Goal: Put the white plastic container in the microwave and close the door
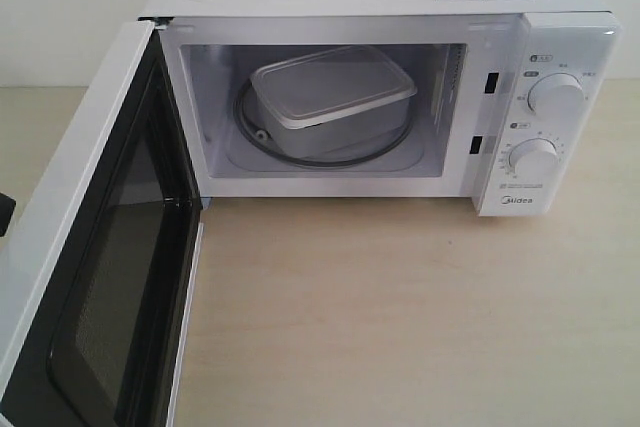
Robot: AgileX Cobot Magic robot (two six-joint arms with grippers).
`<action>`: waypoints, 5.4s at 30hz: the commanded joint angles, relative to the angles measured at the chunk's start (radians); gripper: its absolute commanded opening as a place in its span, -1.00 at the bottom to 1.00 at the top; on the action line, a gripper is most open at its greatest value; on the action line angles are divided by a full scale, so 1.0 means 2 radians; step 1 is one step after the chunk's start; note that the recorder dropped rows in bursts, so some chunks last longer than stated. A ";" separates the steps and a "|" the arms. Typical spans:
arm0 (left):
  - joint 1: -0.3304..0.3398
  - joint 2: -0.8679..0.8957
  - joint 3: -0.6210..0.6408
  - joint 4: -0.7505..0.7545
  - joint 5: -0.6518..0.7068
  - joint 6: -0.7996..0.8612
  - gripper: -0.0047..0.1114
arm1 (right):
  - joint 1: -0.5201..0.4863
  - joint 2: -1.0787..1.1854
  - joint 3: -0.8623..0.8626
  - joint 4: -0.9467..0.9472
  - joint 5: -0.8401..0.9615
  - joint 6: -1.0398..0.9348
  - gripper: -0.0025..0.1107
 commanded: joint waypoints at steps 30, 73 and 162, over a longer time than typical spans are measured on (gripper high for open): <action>-0.071 0.067 -0.001 -0.072 -0.050 0.037 -0.84 | -0.002 -0.004 0.000 -0.136 0.146 0.044 -0.96; -0.239 0.236 -0.035 -0.146 -0.358 0.131 -0.84 | -0.002 -0.004 -0.058 -0.211 0.352 0.107 -0.96; -0.239 -0.185 0.307 -0.294 -0.593 0.219 -0.84 | 0.017 0.449 -0.235 -0.197 0.159 0.160 -0.96</action>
